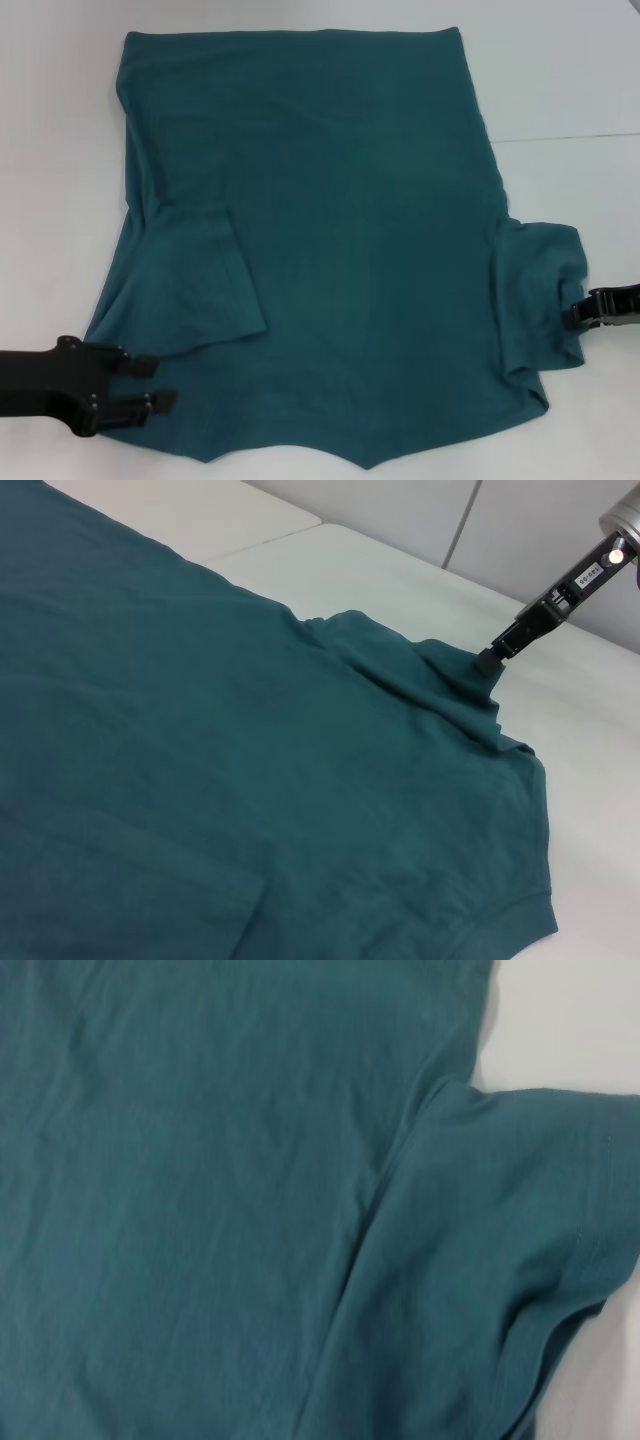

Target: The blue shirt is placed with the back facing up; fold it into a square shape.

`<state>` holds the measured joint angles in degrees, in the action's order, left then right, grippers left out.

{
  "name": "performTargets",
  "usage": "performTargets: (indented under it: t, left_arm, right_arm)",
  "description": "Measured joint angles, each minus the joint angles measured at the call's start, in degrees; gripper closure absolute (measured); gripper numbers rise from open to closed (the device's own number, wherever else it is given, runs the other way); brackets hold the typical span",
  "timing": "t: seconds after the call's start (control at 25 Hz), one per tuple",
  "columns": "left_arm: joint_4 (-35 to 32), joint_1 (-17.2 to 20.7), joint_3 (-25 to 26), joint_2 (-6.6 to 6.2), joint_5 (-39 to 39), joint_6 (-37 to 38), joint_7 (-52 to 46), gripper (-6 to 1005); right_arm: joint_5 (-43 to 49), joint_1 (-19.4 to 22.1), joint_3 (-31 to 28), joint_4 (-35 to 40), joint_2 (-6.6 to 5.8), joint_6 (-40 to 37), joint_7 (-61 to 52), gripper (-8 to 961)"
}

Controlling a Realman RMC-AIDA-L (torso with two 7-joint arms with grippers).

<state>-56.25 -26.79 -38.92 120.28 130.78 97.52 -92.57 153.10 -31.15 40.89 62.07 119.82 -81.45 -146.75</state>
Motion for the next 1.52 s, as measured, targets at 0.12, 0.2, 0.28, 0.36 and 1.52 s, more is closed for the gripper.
performTargets:
  t: [0.12,0.2,0.28,0.36,1.52]
  left_arm:
    - [0.0,0.0,-0.1,0.02,0.0,0.0,0.0,476]
    - [0.0,0.0,-0.1,0.03,0.0,0.1,0.0,476]
    - [0.0,0.0,-0.1,0.04,0.0,0.3,0.0,476]
    - [0.0,0.0,0.0,0.11,0.0,0.3,-0.1,477]
    - [-0.3,0.5,0.0,0.67,0.0,0.9,-2.1,476]
  right_arm:
    - [0.0,0.0,0.2,0.2,-0.02,0.2,0.4,755]
    - [-0.4,0.0,0.4,0.4,0.04,0.5,1.3,791]
    - [-2.2,0.1,0.6,1.0,0.15,0.7,2.9,827]
    - [-4.3,0.5,1.4,2.3,0.27,1.2,4.1,862]
    - [-12.7,-1.7,30.5,10.0,0.24,6.0,6.6,933]
